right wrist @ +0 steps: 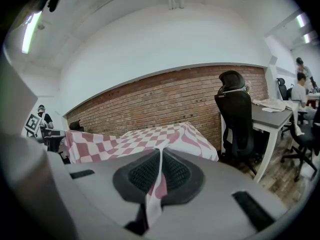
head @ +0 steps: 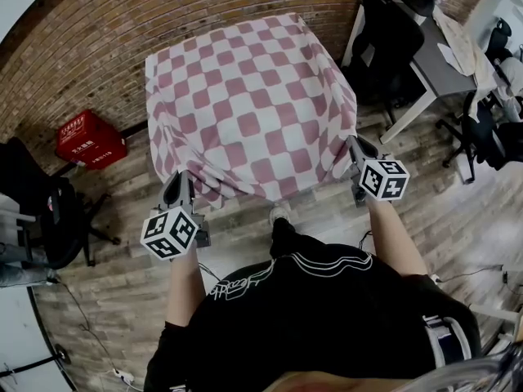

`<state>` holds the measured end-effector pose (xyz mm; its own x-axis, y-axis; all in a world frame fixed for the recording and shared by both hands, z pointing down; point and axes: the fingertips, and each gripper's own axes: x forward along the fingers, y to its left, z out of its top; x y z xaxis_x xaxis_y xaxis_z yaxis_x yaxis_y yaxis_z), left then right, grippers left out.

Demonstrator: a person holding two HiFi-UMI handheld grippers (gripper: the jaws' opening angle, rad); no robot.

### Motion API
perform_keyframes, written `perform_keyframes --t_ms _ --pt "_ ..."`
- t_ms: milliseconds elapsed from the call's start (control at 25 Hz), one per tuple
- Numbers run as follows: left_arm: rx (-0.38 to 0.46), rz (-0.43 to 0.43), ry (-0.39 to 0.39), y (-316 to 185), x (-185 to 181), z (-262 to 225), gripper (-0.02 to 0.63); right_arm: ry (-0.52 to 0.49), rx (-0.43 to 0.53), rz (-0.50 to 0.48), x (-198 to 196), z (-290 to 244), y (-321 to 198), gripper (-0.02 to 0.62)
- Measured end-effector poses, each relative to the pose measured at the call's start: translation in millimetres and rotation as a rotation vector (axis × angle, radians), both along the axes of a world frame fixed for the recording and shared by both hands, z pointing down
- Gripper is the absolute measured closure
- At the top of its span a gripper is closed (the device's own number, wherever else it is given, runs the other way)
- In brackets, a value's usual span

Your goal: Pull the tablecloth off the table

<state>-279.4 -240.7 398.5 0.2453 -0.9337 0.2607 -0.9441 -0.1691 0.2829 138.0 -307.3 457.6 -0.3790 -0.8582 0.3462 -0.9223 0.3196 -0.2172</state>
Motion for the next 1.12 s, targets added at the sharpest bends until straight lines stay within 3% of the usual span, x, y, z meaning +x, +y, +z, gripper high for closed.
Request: perform_keyframes --t_ms 600,1120 --pt "0.02 0.04 0.042 29 21 -8 0.601 0.044 0.007 -0.05 -9 -11 32 0.597" --pt "0.029 0.065 0.038 60 38 -16 0.601 0.013 0.026 -0.053 3 -21 61 0.597"
